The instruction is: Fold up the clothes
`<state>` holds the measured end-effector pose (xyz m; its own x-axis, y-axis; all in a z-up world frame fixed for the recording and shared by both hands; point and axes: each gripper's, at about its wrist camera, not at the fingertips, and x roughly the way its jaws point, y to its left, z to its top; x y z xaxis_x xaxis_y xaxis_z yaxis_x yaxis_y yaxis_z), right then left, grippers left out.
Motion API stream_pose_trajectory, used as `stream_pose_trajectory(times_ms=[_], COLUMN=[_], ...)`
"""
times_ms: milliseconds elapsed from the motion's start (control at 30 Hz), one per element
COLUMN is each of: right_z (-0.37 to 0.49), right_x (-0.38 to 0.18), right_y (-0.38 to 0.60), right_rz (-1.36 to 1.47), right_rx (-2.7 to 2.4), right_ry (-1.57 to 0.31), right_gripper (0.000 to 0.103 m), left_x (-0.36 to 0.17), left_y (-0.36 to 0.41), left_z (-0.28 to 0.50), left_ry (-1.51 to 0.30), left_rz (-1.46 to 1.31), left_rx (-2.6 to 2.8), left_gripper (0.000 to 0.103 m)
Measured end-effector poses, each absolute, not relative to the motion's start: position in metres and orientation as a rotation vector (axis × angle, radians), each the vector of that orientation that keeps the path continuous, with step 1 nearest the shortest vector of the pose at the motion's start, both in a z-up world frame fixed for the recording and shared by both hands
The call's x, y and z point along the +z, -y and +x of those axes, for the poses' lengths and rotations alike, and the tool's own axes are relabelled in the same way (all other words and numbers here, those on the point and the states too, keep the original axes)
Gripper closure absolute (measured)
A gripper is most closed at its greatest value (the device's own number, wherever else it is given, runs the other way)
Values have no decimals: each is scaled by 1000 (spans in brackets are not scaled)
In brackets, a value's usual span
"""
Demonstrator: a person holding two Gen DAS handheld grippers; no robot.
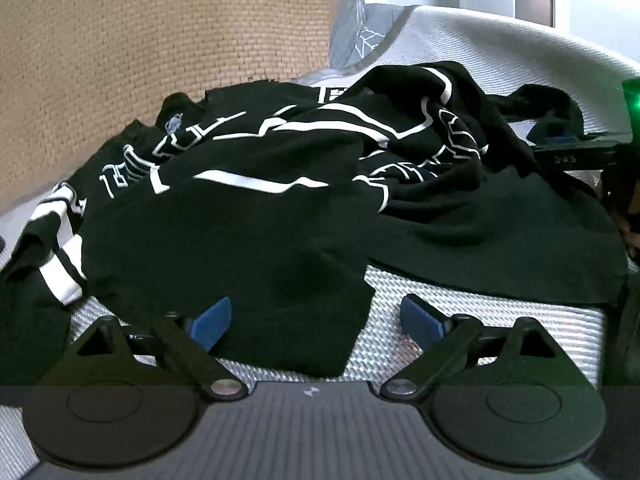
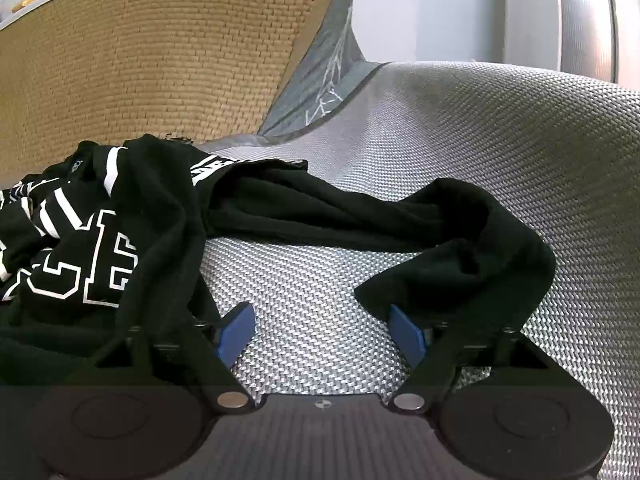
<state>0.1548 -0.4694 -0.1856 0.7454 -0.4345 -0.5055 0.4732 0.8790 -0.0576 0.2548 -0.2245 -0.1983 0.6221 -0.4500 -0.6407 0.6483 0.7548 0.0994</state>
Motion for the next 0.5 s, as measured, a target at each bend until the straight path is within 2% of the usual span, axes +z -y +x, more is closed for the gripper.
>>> stream_pose_trajectory(times_ms=[33,100,133,167,233,333,500], right_z=[155,154,154,153,153,152,151], right_x=[-185,-186,-186,-185,-185,-184,-178], right_y=[469,469,470,470,470,471,466], right_rz=[73,73,75,75,75,79,62], right_rx=[-495,-490,-488,-486,-481,-463,-429], right_ry=[-534,-531,-529,-527,-525,-524,-532], right_gripper=[25,25,25,25,25,25,25], left_x=[-197,-195,-193,-192,-190,-184,-169], left_y=[225,224,224,224,224,213,195], left_z=[256,259,261,261,262,267,268], left_ry=[-627,-634,-637,-635,-633,-646,-630], left_rz=[346,343,349,364,394,366,339], left_rx=[-634,-634,-632,-624,-608,-600,-573], left_gripper=[30,41,52,58,78,83,84])
